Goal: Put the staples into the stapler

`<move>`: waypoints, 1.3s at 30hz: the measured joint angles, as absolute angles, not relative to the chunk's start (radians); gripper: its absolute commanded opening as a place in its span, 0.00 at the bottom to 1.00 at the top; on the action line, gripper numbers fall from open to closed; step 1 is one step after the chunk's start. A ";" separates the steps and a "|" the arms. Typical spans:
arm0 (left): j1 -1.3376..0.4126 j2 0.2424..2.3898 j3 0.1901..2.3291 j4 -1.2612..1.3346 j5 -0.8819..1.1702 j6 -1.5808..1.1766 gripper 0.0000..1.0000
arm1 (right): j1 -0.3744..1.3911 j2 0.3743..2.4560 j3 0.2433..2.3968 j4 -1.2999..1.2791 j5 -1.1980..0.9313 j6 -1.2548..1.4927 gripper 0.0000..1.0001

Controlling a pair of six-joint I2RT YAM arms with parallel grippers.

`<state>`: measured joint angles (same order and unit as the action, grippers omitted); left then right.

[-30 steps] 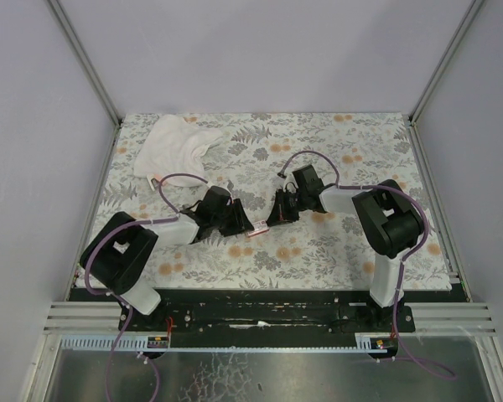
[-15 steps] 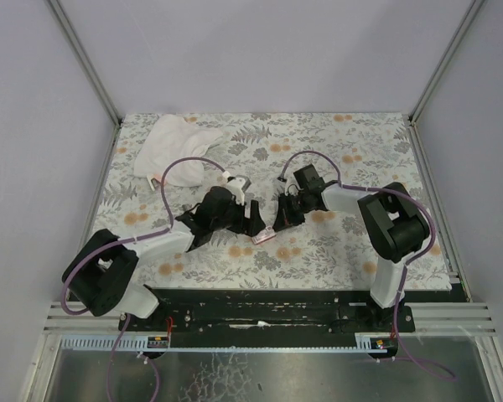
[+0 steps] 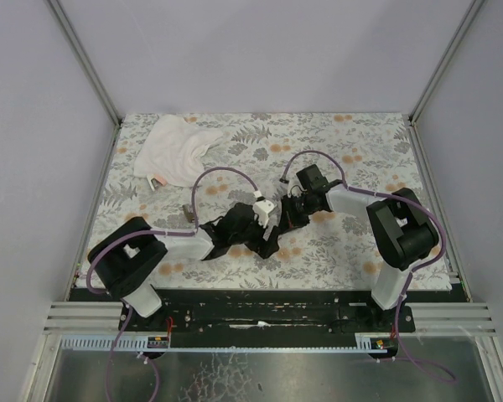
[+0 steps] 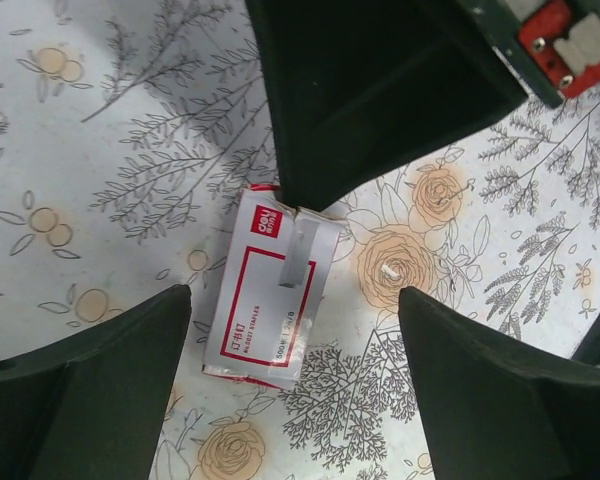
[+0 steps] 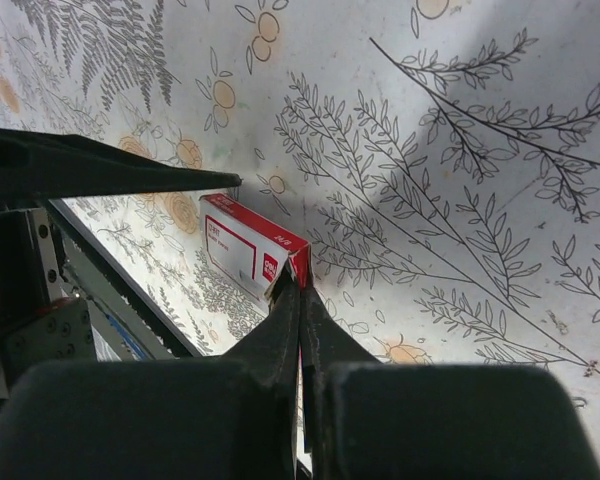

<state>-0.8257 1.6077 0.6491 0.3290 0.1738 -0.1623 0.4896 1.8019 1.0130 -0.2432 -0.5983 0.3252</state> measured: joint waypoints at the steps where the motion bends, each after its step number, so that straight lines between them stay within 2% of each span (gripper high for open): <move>1: -0.835 1.616 0.649 0.336 0.171 -0.155 0.81 | 0.490 1.802 1.011 -0.245 -0.595 0.324 0.00; 10: -0.877 1.659 0.648 0.373 0.113 -0.099 0.58 | 0.490 1.802 0.994 -0.255 -0.581 0.321 0.00; 16: -0.903 1.660 0.634 0.391 0.059 -0.075 0.51 | 0.490 1.796 0.978 -0.253 -0.540 0.321 0.00; 33: -0.931 1.660 0.630 0.394 0.006 -0.053 0.41 | 0.490 1.761 0.963 -0.250 -0.462 0.321 0.00; 39: -0.936 1.662 0.630 0.397 -0.001 -0.051 0.41 | 0.490 1.761 0.962 -0.249 -0.453 0.321 0.00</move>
<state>-0.9356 1.6615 0.6296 0.3973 -0.0006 -0.0505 0.4896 1.7607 0.9619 -0.2493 -0.4534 0.3214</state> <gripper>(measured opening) 0.415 0.011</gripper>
